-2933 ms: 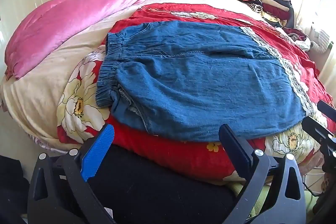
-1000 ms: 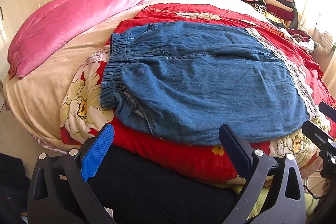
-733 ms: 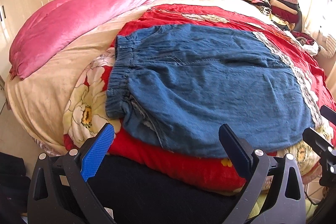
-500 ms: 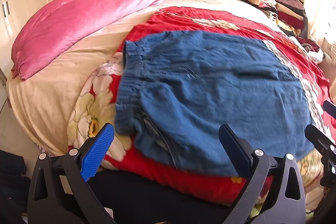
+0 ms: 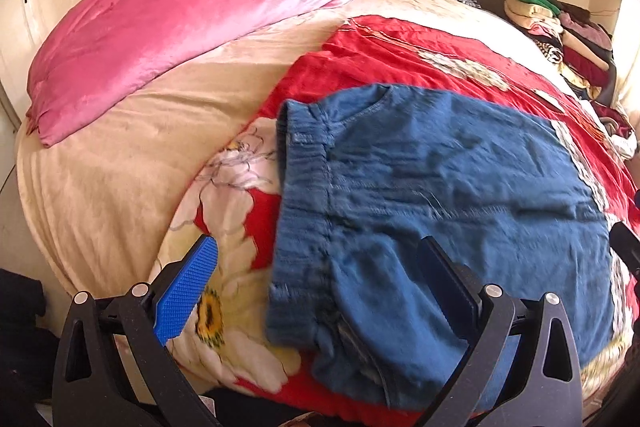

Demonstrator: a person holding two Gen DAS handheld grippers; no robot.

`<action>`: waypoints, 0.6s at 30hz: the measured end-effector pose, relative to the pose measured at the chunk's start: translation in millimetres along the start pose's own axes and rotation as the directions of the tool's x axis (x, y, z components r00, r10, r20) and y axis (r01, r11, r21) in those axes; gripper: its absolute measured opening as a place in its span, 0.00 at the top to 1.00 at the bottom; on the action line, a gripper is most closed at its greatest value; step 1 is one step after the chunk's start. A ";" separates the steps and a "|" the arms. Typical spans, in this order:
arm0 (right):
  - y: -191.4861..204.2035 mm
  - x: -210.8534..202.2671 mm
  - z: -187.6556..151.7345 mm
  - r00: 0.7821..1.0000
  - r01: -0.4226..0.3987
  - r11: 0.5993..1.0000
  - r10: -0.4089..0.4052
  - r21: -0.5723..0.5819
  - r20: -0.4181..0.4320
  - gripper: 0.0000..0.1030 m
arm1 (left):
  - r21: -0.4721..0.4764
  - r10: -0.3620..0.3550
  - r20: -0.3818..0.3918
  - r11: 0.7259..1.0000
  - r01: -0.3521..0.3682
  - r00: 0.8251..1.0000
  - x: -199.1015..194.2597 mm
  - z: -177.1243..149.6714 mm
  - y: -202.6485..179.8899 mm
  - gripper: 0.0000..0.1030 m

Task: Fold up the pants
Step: 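Move both tools down to the elastic waistband of the pants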

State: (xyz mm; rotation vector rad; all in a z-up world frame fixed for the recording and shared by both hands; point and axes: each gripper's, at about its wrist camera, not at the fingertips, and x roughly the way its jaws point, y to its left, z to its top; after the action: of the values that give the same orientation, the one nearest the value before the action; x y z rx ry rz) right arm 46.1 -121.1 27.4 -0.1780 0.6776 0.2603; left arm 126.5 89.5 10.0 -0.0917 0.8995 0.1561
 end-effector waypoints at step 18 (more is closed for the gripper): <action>24.7 58.1 50.1 0.999 -0.045 0.994 0.045 -0.099 -0.004 0.08 | 0.005 0.053 -0.050 0.999 -0.053 0.997 70.4 64.6 10.6 0.04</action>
State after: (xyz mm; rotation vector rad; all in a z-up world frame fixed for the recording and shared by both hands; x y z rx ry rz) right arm 112.1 -74.9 26.8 -0.2576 0.6711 0.3372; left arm 217.6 116.2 -5.4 -0.0686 0.9532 0.2021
